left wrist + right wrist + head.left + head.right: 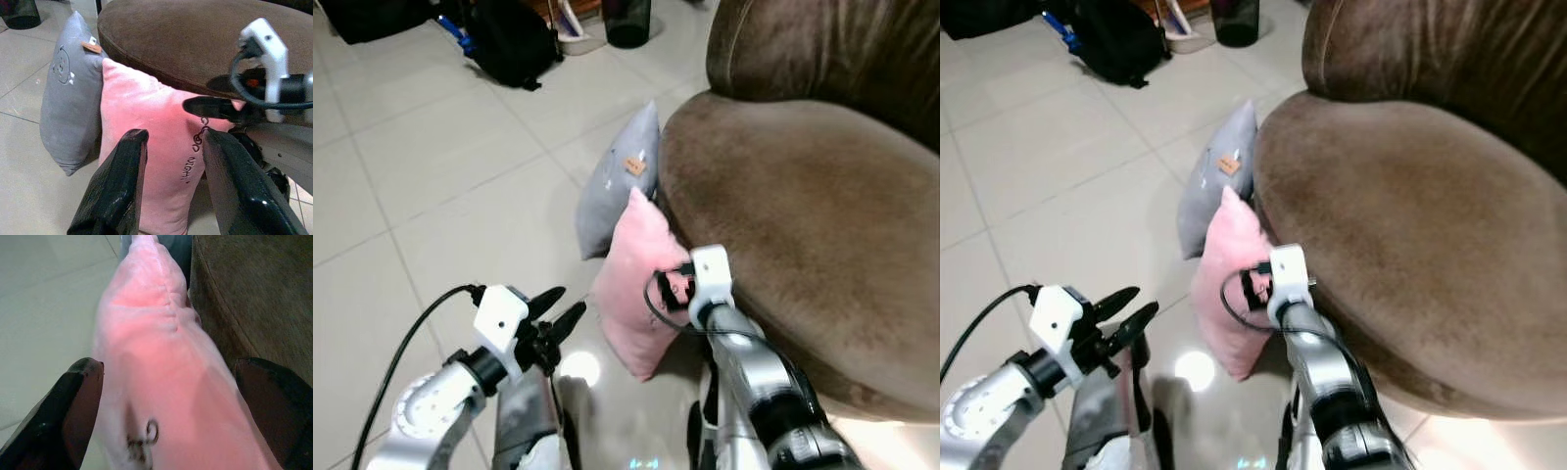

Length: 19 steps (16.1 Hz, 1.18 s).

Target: Move the pillow to the sofa from floor

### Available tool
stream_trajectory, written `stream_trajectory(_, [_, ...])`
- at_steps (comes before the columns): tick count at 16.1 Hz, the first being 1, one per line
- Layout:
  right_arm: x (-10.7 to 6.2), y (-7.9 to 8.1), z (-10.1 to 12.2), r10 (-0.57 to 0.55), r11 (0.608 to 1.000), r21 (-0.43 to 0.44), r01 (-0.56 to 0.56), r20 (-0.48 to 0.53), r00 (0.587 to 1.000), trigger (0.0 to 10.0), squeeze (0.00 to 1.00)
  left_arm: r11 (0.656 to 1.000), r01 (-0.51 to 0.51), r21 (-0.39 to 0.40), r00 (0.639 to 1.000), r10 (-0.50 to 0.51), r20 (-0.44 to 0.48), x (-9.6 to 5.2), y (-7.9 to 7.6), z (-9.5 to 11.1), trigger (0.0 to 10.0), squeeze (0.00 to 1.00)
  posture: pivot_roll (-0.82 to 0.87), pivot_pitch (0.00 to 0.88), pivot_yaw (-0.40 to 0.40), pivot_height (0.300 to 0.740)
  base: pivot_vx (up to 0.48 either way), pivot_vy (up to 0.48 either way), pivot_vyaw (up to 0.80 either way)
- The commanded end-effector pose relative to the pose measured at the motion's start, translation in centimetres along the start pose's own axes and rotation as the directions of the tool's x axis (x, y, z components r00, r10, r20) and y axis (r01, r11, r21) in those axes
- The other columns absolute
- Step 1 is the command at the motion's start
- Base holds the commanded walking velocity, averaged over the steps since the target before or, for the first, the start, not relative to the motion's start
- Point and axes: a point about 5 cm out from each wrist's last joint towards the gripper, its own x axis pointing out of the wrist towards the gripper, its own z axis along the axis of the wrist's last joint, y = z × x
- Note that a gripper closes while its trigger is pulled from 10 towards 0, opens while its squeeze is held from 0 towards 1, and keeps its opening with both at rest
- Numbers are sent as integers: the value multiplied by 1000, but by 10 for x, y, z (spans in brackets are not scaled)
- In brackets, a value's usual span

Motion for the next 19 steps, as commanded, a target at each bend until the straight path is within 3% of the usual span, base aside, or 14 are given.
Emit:
stream_trajectory(1, [2,-2,-10,-28,998,-49,25,-64,998,10000,1000,999,32,-4,999,-32,-10,-2,2,2,10000,0,104,227,64,466,0,0,0])
stream_trajectory(2, [5,-3,-10,-31,996,-85,24,-82,996,10000,1000,999,38,4,999,-38,-14,-1,4,3,10000,0,106,225,70,466,0,0,0])
stream_trajectory(3, [6,-4,-10,-39,993,-117,29,-86,995,10000,773,999,42,5,999,-42,-15,-1,6,3,10000,0,107,216,70,466,0,0,0])
stream_trajectory(4, [8,-5,-10,-57,988,-146,43,-88,994,10000,0,999,46,5,999,-46,-14,0,7,4,10000,0,109,212,72,466,0,0,0])
stream_trajectory(8, [12,2,-14,-74,970,-238,43,-124,990,10000,0,999,49,2,999,-49,-14,5,11,6,10000,0,106,196,75,466,0,0,0])
stream_trajectory(9, [10,7,-22,-31,966,-258,-15,-176,984,4980,0,998,58,-3,998,-58,-12,7,9,7,10000,0,107,194,76,466,0,0,0])
stream_trajectory(10, [9,9,-26,-12,965,-258,-39,-192,981,4353,0,998,66,-7,998,-66,-12,8,8,7,10000,0,107,191,78,466,0,0,0])
stream_trajectory(11, [9,10,-28,3,965,-255,-56,-203,979,0,0,997,76,-14,997,-76,-17,8,8,7,10000,0,107,191,78,466,0,0,0])
stream_trajectory(19, [9,16,-29,67,965,-236,-115,-203,977,0,0,999,45,7,999,-45,-21,10,12,8,10000,0,109,189,85,466,0,0,0])
